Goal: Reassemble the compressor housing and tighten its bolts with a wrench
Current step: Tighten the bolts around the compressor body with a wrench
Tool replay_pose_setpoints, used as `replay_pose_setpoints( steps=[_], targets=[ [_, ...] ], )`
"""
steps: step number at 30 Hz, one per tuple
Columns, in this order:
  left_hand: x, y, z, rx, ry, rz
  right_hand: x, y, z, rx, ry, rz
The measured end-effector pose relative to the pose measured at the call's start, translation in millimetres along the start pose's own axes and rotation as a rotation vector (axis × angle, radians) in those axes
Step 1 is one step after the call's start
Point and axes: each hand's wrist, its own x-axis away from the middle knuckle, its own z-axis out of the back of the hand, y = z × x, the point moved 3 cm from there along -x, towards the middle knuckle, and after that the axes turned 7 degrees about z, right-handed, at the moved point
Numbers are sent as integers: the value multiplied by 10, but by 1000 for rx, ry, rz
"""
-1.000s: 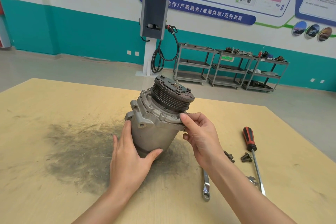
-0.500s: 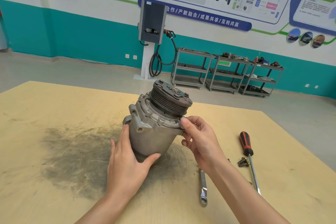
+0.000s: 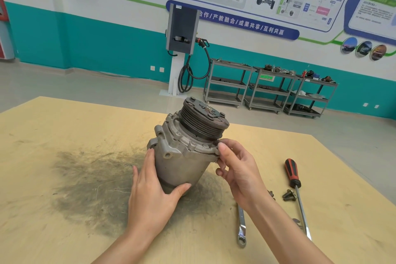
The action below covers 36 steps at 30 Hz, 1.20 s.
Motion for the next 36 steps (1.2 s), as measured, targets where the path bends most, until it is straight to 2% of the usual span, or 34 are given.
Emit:
replay_pose_setpoints(
  steps=[4, 10, 16, 23, 30, 36],
  targets=[
    [-5, -5, -5, -7, -2, -5, 17, 14, 18, 2, -30, 21],
    [-2, -14, -5, -2, 3, -4, -3, 7, -12, 35, 40, -9],
    [5, -11, 1, -3, 0, -1, 27, 20, 56, -20, -47, 15],
    [11, 5, 15, -6, 2, -6, -4, 7, 1, 32, 25, -12],
    [8, 3, 17, -6, 2, 0, -8, -6, 49, 35, -80, 17],
    [8, 5, 16, -9, 6, 1, -23, 0, -12, 65, 32, -3]
  ],
)
